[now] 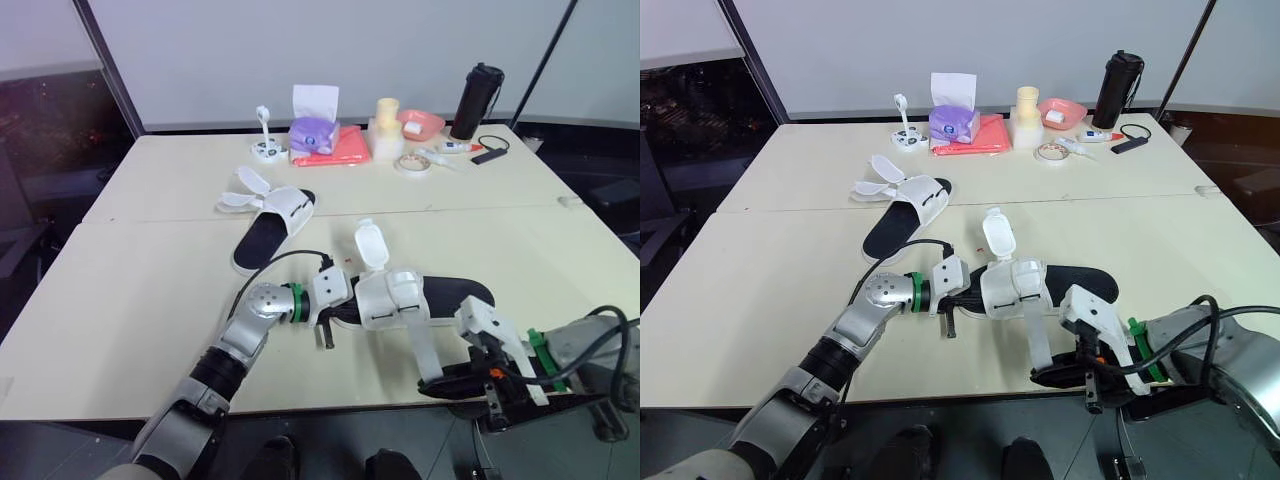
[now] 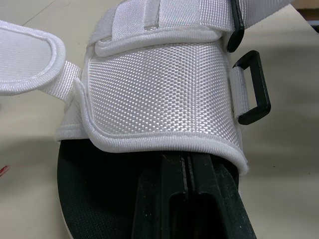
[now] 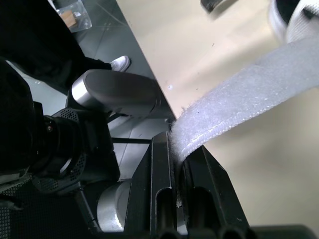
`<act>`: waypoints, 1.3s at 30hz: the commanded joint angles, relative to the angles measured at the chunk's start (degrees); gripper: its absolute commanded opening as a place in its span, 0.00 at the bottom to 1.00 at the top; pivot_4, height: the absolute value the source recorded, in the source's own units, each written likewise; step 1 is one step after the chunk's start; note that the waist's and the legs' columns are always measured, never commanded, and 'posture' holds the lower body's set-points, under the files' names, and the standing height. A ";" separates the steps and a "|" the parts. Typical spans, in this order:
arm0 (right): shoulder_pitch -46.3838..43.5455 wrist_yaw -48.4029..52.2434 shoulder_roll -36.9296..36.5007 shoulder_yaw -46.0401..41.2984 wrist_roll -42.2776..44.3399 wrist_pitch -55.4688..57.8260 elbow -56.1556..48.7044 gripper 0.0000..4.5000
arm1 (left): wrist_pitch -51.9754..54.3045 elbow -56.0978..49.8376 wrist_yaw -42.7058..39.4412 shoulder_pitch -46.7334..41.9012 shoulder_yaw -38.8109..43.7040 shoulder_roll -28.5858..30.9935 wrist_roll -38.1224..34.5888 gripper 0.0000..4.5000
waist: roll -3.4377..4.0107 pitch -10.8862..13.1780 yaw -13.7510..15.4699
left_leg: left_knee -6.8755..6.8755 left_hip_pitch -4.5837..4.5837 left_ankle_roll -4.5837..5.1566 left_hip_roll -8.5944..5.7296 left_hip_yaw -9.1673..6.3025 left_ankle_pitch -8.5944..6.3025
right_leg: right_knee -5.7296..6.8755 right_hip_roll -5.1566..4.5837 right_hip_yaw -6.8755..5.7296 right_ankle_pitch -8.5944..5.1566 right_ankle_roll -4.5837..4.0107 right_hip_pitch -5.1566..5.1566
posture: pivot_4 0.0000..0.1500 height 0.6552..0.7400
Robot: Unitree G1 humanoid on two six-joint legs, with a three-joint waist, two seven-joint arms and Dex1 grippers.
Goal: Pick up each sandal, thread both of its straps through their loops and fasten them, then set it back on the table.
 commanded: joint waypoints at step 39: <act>-38.61 4.83 13.18 20.29 -18.45 -14.86 39.76 0.15 | 2.05 1.45 -0.92 2.00 -4.01 2.64 4.44 0.00 | 0.03 0.00 -0.34 | -0.08 0.00 0.04 -0.09 0.04 -0.02 | 0.02 -0.02 0.01 0.04 0.08 -0.10 | 1.00 1.00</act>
